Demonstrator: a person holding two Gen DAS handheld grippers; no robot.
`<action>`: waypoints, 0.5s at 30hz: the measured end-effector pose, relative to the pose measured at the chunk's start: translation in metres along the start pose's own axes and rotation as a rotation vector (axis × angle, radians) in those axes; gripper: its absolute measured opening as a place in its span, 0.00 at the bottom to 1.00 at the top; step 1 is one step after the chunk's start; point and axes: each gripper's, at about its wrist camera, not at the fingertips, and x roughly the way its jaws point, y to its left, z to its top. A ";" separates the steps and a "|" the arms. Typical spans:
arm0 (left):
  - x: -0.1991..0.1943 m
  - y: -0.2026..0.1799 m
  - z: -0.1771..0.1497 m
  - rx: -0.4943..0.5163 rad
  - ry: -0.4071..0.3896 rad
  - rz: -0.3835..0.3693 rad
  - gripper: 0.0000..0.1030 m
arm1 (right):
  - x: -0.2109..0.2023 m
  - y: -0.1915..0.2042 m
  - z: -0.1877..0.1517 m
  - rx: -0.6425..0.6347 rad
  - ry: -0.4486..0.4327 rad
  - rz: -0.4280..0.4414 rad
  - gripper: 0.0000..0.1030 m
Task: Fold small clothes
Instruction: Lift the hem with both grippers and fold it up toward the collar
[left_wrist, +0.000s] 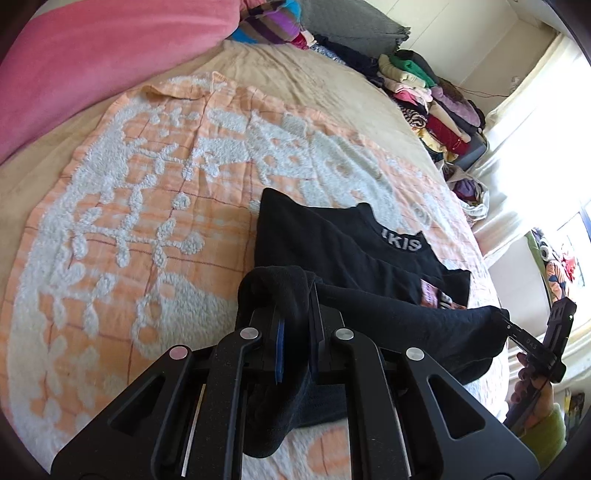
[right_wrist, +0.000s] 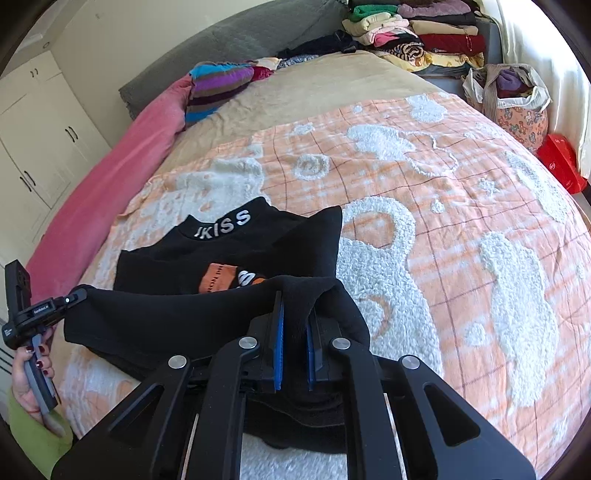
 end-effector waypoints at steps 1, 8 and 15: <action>0.002 0.002 0.002 -0.004 0.000 -0.002 0.04 | 0.008 0.000 0.003 -0.002 0.008 -0.007 0.08; 0.016 0.008 0.005 0.022 -0.003 0.003 0.09 | 0.045 -0.010 0.016 0.050 0.071 -0.040 0.09; 0.020 0.006 0.002 0.033 0.001 -0.010 0.30 | 0.042 -0.018 0.017 0.101 0.083 -0.011 0.22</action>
